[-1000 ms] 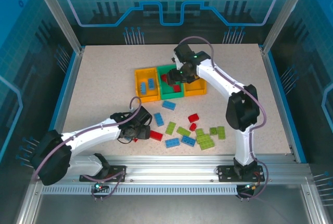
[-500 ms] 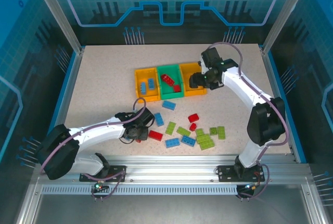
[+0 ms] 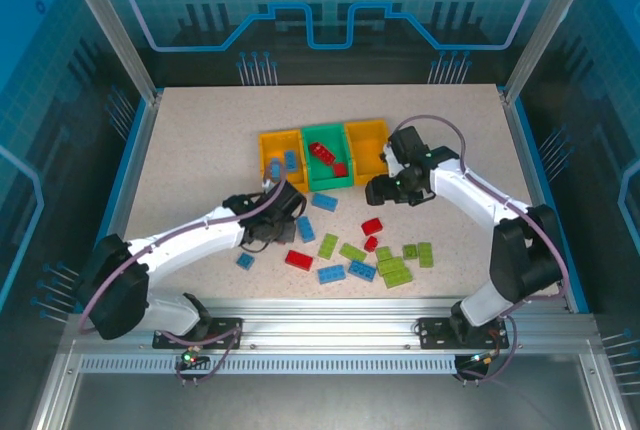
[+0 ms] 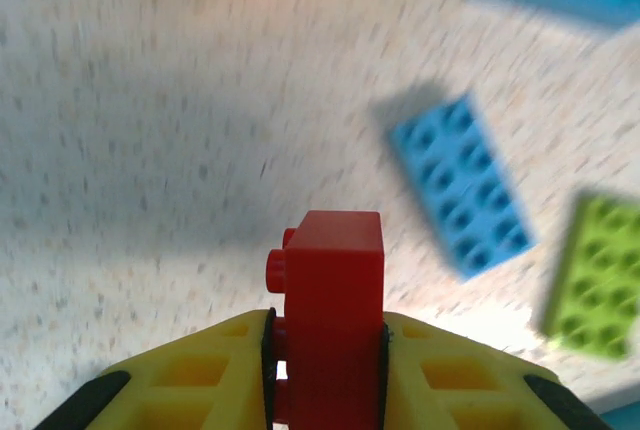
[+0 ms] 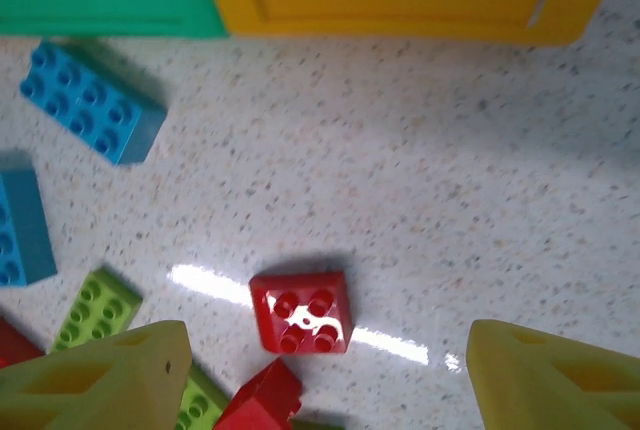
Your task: Sort the legos into containers by color
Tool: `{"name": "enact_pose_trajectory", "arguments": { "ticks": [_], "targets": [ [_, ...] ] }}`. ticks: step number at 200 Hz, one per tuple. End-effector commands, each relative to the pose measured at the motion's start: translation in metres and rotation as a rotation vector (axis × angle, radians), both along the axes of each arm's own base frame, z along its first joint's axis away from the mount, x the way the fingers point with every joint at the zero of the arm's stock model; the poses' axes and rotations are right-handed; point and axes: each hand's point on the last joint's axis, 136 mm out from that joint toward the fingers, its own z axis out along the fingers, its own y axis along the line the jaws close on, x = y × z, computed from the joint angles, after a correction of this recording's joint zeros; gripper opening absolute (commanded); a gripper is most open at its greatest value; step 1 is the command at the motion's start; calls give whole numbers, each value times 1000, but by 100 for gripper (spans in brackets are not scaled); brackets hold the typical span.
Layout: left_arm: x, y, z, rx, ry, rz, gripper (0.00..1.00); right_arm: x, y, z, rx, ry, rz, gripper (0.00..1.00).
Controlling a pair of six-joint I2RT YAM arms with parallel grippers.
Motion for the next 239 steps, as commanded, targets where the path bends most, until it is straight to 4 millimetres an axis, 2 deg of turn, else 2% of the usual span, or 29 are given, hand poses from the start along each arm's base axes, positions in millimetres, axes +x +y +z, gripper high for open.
{"name": "enact_pose_trajectory", "arguments": {
  "ticks": [1, 17, 37, 64, 96, 99, 110, 145, 183, 196, 239],
  "targets": [
    [42, -12, 33, -24, -87, -25, 28, -17, 13, 4, 21, -27, 70, 74],
    [72, -31, 53, -62, -123, -61, 28, -34, 22, 0, 26, -27, 115, 74],
    [111, -56, 62, -86, -126, -104, 29, -57, 34, -5, 8, -29, 197, 75],
    [157, -77, 55, -144, -92, -105, 28, -87, 44, -19, -32, -11, 300, 75],
    [197, -81, 41, -167, -78, -67, 29, -113, 56, -26, -40, -1, 387, 76],
    [200, -81, 40, -169, -77, -63, 29, -120, 53, -34, -54, 20, 395, 76],
    [208, -80, 36, -170, -68, -48, 29, -129, 55, -39, -77, 30, 428, 76],
    [220, -84, 33, -232, -66, -5, 34, -145, 59, -53, -126, 64, 480, 75],
    [220, -93, 40, -297, -62, 10, 51, -157, 62, -64, -174, 108, 526, 72],
    [219, -93, 46, -316, -68, 13, 60, -158, 61, -68, -195, 124, 532, 70],
    [211, -94, 79, -378, -106, 18, 75, -167, 59, -79, -252, 174, 558, 65]
  ]
}}
